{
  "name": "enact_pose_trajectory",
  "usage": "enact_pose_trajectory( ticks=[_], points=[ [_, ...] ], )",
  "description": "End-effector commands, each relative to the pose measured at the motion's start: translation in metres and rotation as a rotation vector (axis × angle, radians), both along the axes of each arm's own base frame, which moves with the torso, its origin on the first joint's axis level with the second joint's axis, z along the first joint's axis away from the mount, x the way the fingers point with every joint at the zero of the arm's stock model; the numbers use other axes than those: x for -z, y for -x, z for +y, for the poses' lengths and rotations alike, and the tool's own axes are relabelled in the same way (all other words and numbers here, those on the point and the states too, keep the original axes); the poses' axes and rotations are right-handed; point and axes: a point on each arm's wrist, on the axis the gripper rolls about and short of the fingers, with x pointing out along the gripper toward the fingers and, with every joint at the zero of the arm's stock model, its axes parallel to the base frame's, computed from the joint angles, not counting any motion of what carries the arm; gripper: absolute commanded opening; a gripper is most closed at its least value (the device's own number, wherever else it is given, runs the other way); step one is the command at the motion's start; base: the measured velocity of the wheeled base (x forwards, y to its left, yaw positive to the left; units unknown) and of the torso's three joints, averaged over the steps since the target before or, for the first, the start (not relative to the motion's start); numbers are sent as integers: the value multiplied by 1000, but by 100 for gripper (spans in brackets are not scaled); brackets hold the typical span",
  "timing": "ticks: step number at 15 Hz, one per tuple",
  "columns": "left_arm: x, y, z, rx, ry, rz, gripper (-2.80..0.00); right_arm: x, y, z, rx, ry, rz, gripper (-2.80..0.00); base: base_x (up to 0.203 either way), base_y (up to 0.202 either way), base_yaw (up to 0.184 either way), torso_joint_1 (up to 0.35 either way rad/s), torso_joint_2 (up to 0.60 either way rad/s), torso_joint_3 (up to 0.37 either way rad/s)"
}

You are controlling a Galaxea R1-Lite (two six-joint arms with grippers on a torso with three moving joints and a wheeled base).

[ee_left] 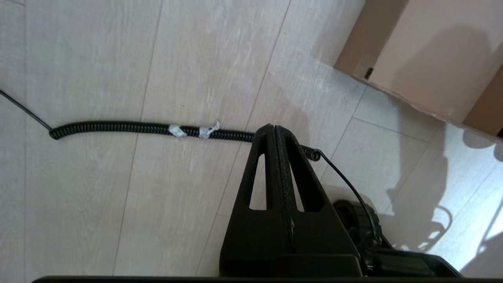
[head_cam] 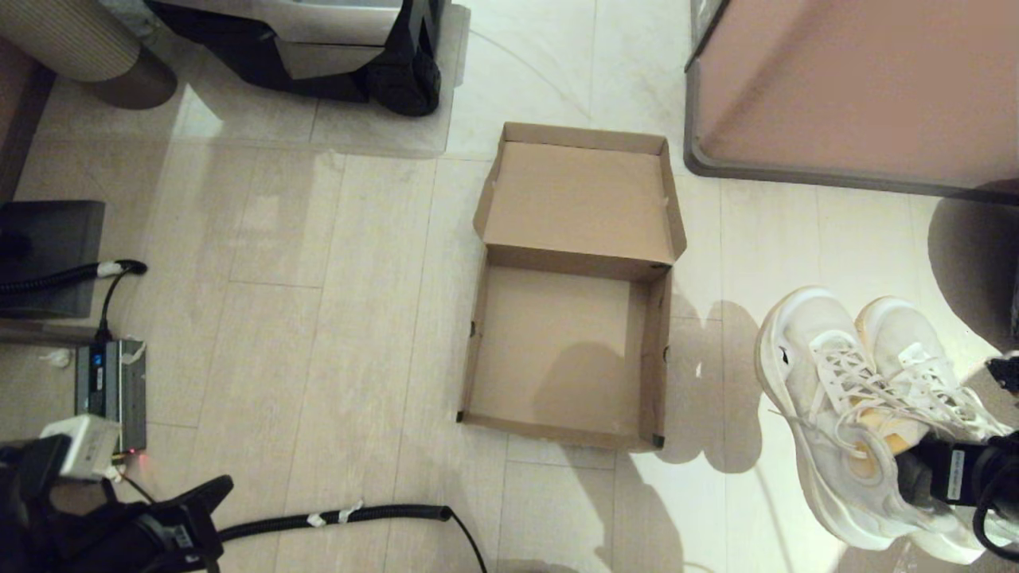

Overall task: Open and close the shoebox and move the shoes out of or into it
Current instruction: Put the shoes out of the shoe box

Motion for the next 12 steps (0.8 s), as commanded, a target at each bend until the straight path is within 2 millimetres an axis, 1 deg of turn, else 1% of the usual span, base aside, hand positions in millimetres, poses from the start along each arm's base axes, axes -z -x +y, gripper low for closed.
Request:
enact_pose_trajectory(
  ticks=[1,2,4,6,9,11,12],
  points=[
    [-4,-1,0,-3,2,-25,-280,9,-41,-7,2,-20,64,-280,0,0,0,0,0,0],
    [-8,-3,0,-5,-1,-40,-280,11,-60,-11,3,-23,67,-280,0,0,0,0,0,0],
    [-17,-11,0,-12,0,-66,-280,23,-100,-17,-1,-19,63,-280,0,0,0,0,0,0],
    [-17,-16,-1,-12,-3,-61,-280,39,-138,-22,-4,-7,41,-280,0,0,0,0,0,0],
    [-19,-18,-1,-13,-4,-63,-280,56,-196,-31,-8,12,-24,-280,0,0,0,0,0,0],
    [-18,-19,-1,-12,-11,-56,-280,66,-230,-37,-8,20,-65,-280,0,0,0,0,0,0],
    [-16,-19,-1,-9,-20,-38,-280,75,-246,-40,-7,23,-73,-280,0,0,0,0,0,0]
  ],
)
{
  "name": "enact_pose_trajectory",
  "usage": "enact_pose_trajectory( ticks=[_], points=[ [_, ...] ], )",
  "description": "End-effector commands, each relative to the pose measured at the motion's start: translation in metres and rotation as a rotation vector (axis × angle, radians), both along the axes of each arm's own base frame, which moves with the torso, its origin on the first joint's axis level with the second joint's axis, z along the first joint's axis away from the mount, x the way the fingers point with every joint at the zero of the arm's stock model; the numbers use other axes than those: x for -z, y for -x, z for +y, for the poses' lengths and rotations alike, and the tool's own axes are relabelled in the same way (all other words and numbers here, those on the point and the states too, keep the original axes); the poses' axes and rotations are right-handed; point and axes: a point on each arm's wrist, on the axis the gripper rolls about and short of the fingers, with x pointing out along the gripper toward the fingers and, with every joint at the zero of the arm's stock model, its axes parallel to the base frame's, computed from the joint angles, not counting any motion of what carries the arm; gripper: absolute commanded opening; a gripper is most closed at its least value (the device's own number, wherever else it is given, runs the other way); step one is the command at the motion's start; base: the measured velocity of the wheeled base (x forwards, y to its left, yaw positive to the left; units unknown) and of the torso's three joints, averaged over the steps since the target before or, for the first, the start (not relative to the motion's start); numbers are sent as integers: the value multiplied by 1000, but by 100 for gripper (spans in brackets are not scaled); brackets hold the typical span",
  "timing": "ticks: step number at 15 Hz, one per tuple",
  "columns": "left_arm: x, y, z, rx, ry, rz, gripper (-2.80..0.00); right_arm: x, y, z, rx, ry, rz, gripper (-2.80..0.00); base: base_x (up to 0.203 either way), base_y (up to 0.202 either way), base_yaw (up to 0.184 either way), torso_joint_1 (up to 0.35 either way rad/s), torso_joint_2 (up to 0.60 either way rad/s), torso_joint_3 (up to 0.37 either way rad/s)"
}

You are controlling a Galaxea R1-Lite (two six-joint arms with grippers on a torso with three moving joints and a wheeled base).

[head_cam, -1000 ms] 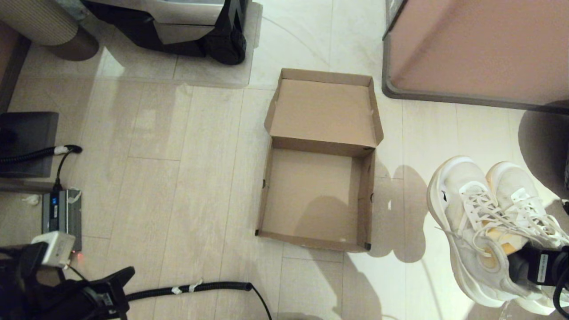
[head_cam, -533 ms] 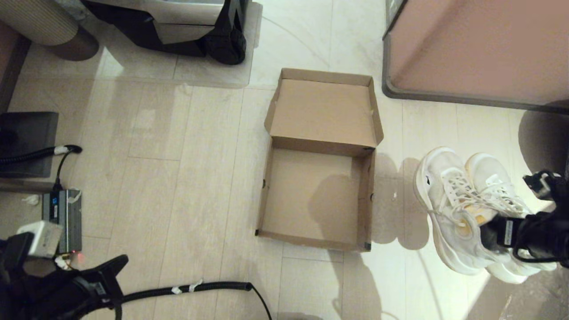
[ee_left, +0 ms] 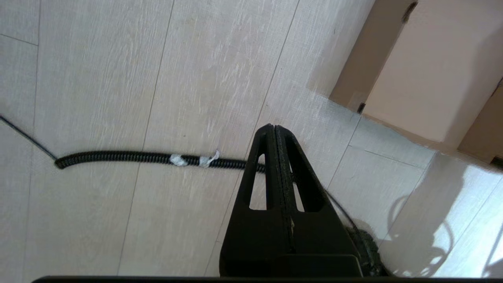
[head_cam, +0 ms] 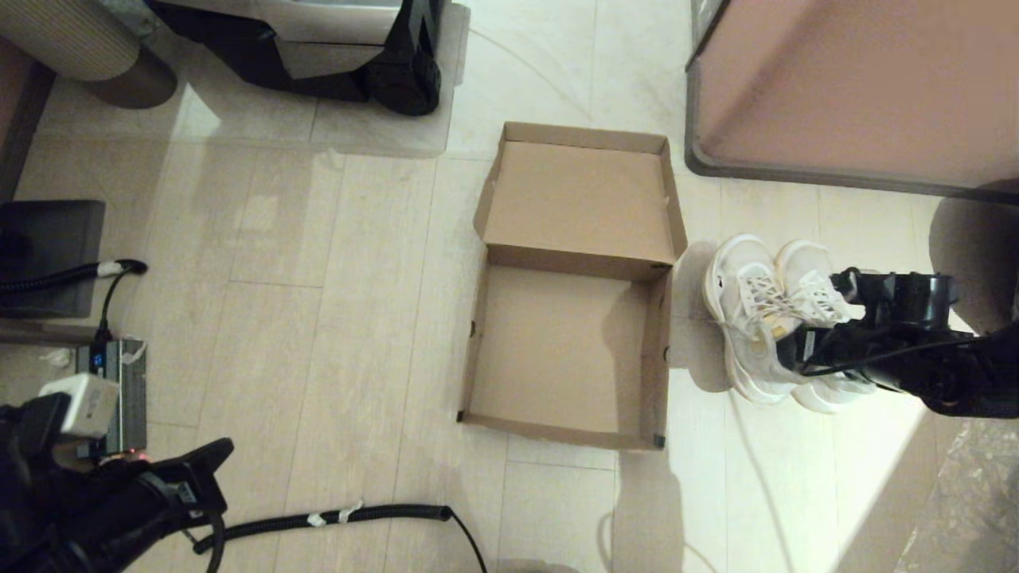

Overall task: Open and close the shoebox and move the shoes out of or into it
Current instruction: Put the shoes out of the shoe box

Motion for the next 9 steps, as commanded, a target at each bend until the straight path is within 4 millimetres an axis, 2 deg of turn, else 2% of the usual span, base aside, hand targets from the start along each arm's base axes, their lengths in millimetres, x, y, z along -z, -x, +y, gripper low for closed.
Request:
enact_pose_trajectory(
  ticks=[1,4,7,9],
  points=[
    [3,-2,0,0,-3,20,-280,47,-43,-7,2,-2,42,-280,0,0,0,0,0,0],
    [7,-7,-1,3,-7,53,-280,61,-68,-12,-4,25,28,-280,0,0,0,0,0,0],
    [7,-9,-1,1,-7,54,-280,70,-71,-12,-5,24,46,-280,0,0,0,0,0,0],
    [7,-8,-1,0,-6,54,-280,60,-67,-12,-4,25,31,-280,0,0,0,0,0,0]
  ],
)
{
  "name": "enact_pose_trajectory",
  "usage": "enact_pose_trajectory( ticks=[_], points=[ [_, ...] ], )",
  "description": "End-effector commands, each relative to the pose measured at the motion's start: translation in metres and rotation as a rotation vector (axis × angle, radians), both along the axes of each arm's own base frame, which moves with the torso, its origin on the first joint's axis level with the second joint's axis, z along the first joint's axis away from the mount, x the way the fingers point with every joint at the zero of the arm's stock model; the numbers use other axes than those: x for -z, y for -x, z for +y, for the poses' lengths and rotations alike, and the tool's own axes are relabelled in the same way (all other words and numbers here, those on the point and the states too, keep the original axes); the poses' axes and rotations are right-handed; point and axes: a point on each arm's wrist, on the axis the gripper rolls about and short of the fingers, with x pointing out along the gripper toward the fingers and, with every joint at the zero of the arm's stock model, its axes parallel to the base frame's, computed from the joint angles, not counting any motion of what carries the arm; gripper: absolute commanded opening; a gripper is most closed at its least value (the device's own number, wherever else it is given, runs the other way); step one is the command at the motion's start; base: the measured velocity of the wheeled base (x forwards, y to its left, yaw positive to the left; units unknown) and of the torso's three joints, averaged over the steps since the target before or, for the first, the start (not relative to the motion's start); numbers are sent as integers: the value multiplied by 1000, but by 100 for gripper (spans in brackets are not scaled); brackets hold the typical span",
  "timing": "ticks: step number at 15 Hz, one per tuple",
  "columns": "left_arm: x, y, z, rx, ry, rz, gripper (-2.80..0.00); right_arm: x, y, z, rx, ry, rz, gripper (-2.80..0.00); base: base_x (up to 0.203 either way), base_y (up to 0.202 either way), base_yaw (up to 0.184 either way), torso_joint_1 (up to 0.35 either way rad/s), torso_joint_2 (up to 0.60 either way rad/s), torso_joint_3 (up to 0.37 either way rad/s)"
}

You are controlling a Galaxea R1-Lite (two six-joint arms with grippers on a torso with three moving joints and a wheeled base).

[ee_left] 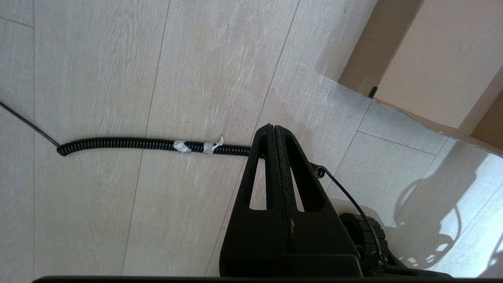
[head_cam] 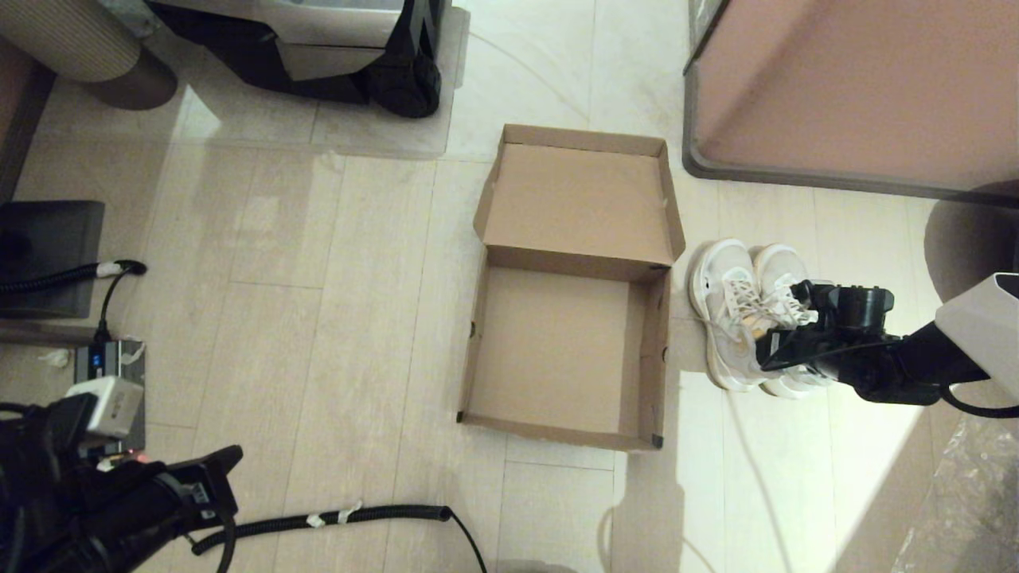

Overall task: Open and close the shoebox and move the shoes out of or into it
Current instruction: Put the shoes out of the shoe box

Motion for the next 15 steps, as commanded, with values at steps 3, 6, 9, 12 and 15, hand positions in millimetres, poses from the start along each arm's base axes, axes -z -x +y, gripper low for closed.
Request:
enact_pose_trajectory(
  ticks=[3,6,9,12,15],
  points=[
    [1,-1,1,-7,2,5,-280,-15,21,3,1,-3,13,-280,0,0,0,0,0,0],
    [1,2,4,-22,3,-1,-280,-30,60,10,12,-24,49,-280,0,0,0,0,0,0],
    [7,8,5,-22,9,21,-280,-61,101,17,25,-28,17,-280,0,0,0,0,0,0],
    [9,11,5,-23,8,27,-280,-91,137,23,43,-10,-35,-280,0,0,0,0,0,0],
    [11,9,5,-23,3,42,-280,-111,178,30,42,17,-71,-280,0,0,0,0,0,0]
  ],
)
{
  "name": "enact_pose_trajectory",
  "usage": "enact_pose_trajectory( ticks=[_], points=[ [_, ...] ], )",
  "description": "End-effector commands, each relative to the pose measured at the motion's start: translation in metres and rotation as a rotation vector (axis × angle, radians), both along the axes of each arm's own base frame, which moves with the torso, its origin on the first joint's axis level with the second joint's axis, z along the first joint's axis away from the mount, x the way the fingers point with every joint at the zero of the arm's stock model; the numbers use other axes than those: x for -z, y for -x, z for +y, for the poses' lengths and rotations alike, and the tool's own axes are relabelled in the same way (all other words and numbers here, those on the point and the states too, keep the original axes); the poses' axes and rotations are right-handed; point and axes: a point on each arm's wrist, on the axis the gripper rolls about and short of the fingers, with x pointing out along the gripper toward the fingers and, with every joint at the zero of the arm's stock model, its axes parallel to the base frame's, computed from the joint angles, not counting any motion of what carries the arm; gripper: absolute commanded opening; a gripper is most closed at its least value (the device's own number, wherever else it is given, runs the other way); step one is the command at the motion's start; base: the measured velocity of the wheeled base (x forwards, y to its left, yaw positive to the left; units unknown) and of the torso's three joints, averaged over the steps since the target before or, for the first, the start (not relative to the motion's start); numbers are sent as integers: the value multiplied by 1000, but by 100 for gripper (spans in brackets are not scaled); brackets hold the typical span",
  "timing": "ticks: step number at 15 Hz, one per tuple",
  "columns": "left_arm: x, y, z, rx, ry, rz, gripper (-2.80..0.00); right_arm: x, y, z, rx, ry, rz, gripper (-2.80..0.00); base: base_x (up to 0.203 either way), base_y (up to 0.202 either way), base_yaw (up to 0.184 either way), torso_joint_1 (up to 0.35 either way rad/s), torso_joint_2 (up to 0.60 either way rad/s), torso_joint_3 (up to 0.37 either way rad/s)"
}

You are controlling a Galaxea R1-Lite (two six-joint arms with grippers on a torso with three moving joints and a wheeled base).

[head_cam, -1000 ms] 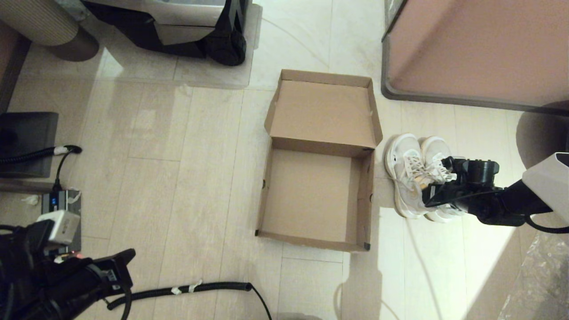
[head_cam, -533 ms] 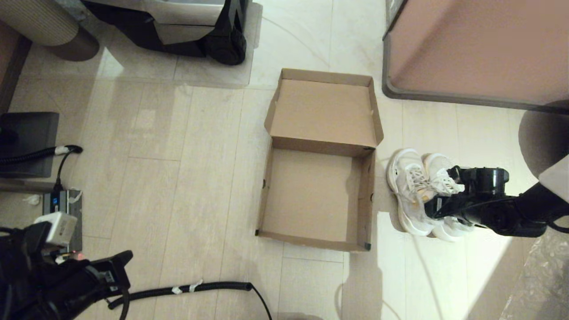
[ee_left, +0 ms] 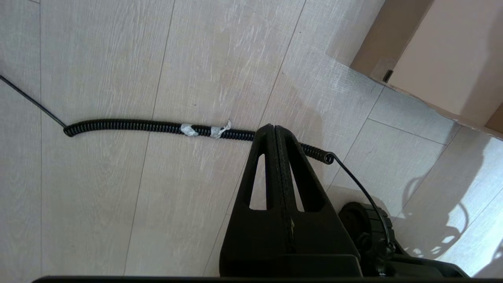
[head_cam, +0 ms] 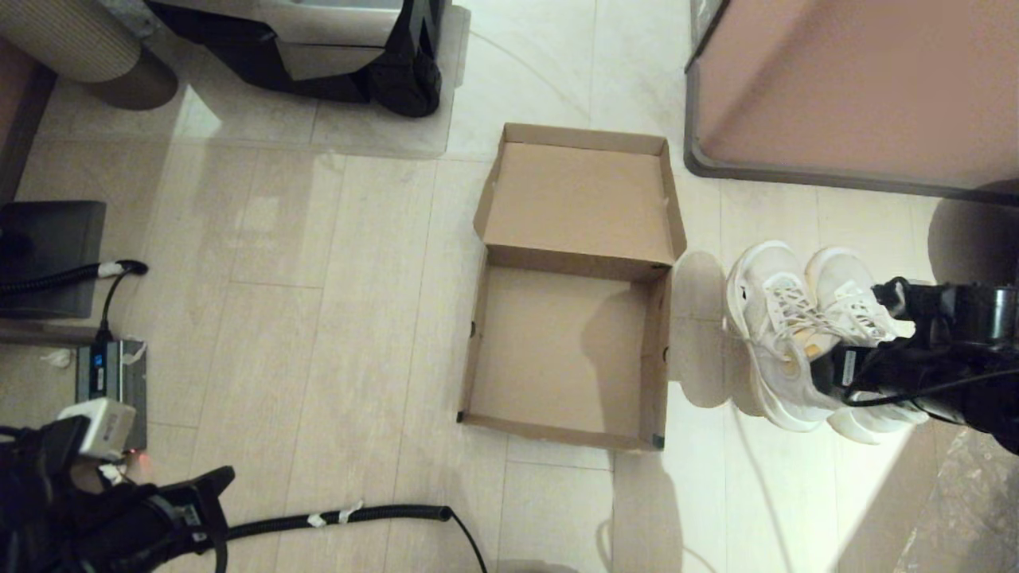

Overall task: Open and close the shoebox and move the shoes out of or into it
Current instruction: Put the shoes out of the shoe box

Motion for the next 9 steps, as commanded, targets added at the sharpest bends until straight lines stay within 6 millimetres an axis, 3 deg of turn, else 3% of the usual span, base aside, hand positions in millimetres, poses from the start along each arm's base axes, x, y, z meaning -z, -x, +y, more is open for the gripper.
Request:
enact_pose_trajectory(
  ticks=[1,6,9],
  points=[
    [2,0,0,0,-2,9,-280,-30,41,7,-3,28,-82,-280,0,0,0,0,0,0],
    [10,6,1,3,-14,42,-280,-4,94,18,-43,43,36,-280,0,0,0,0,0,0],
    [6,5,0,25,-46,21,-280,11,74,15,-30,8,84,-280,0,0,0,0,0,0]
  ],
)
